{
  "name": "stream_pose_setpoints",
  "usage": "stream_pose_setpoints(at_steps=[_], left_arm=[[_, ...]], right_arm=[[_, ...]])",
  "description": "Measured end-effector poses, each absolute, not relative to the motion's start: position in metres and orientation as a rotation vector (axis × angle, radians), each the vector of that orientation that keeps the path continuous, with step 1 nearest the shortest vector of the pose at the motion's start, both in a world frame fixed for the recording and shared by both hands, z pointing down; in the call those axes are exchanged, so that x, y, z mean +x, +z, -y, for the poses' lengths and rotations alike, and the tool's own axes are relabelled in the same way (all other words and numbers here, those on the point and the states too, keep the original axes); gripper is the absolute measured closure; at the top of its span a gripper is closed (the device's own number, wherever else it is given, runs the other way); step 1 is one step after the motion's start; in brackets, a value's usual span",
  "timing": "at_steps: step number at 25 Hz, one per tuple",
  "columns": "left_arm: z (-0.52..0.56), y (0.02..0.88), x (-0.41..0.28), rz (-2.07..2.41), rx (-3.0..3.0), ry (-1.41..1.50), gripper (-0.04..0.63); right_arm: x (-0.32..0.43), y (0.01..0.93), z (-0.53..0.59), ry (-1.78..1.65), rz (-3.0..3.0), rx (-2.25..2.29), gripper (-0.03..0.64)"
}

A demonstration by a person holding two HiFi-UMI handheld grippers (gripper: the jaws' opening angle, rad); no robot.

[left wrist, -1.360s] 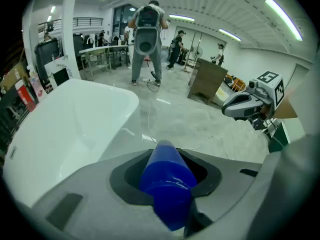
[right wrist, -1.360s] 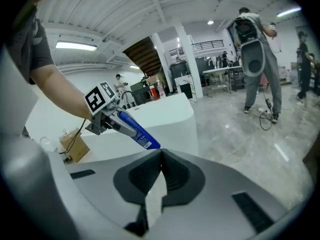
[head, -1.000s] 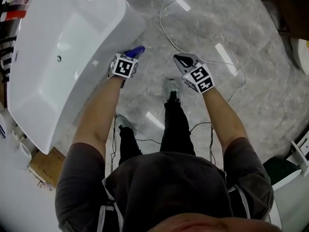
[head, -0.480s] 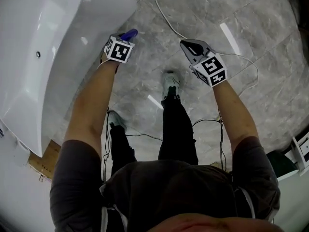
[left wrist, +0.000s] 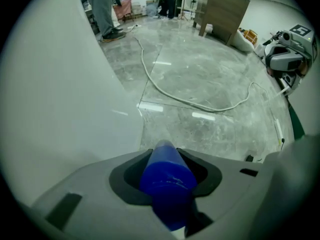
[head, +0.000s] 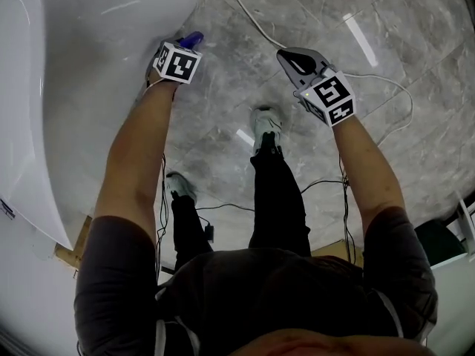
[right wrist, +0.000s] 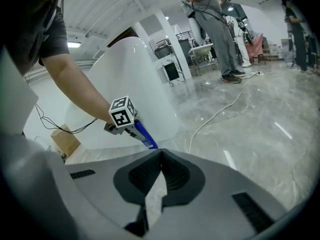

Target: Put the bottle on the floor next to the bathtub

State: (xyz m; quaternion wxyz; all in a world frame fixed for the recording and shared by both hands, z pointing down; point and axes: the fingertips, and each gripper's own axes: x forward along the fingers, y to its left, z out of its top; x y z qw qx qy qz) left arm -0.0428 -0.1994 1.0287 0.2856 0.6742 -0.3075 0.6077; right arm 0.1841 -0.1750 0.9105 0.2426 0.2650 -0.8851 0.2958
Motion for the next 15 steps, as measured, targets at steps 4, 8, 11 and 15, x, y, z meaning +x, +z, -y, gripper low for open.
stream_pose_setpoints(at_steps=[4, 8, 11, 15], left_arm=[[0.199, 1.044, -0.045, 0.82, 1.785, 1.646, 0.456], [0.201, 1.053, -0.046, 0.832, 1.78, 1.673, 0.454], [0.2, 1.058, -0.048, 0.848, 1.772, 1.69, 0.454], [0.2, 1.061, -0.045, 0.838, 1.781, 1.684, 0.446]], right_arm=[[0.187, 0.919, 0.168, 0.849, 2.41, 0.73, 0.624], [0.19, 0.926, 0.161, 0.874, 2.395, 0.73, 0.624], [0.189, 0.926, 0.155, 0.888, 2.394, 0.722, 0.624], [0.185, 0.925, 0.152, 0.902, 2.399, 0.721, 0.624]])
